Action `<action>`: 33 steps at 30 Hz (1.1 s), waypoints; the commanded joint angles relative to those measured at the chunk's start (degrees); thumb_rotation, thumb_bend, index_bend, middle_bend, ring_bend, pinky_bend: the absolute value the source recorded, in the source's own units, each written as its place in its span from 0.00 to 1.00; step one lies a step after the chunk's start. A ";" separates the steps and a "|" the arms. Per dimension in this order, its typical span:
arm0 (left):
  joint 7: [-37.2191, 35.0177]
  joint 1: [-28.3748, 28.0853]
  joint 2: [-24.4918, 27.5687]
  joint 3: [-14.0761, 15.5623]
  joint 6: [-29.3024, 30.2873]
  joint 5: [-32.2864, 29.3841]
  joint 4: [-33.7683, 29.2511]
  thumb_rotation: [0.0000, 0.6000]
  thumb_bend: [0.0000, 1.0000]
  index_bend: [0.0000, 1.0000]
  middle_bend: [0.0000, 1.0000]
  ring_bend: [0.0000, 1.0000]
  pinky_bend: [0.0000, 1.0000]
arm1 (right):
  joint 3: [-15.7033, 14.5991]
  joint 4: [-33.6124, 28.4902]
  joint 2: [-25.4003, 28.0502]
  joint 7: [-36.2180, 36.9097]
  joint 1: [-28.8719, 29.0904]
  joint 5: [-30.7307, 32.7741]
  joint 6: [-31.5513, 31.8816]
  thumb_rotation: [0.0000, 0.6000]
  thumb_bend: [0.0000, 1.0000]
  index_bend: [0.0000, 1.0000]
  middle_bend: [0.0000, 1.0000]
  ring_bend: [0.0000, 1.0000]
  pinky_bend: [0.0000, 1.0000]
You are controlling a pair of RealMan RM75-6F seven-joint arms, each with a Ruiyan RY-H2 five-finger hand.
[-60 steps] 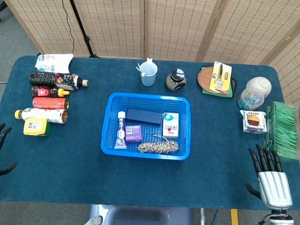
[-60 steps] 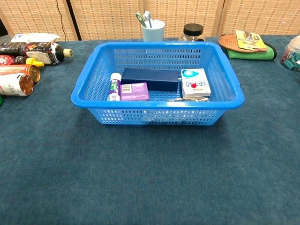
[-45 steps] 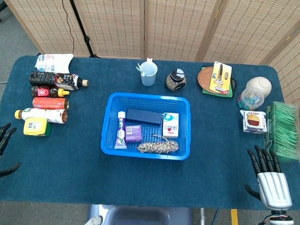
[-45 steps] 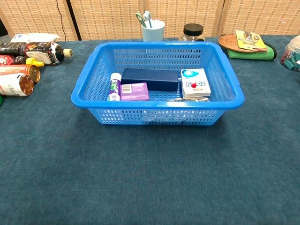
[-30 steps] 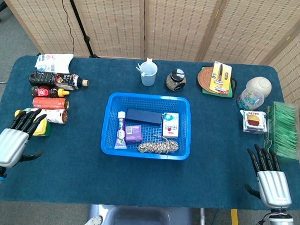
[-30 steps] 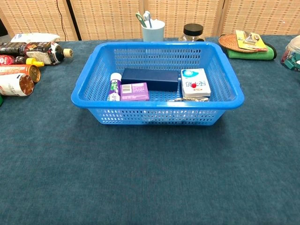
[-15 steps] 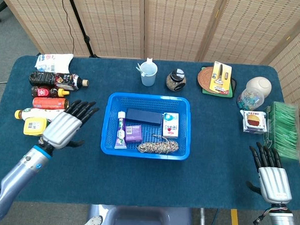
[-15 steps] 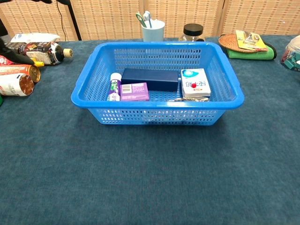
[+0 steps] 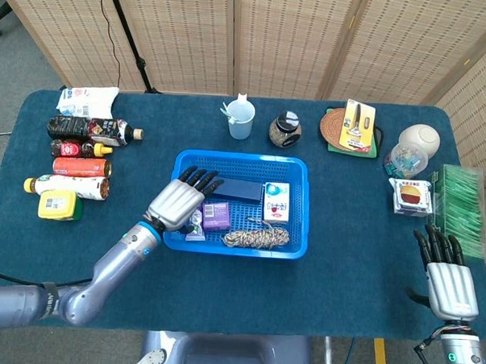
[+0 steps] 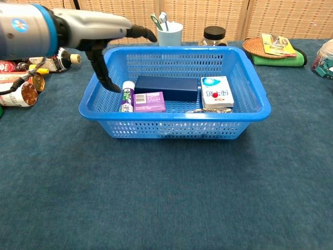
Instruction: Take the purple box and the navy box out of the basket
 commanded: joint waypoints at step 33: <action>7.99 -14.71 -19.60 2.68 9.95 -19.66 15.64 1.00 0.16 0.18 0.25 0.27 0.29 | -0.35 0.19 0.14 0.50 1.11 1.50 -1.19 1.00 0.00 0.00 0.00 0.00 0.00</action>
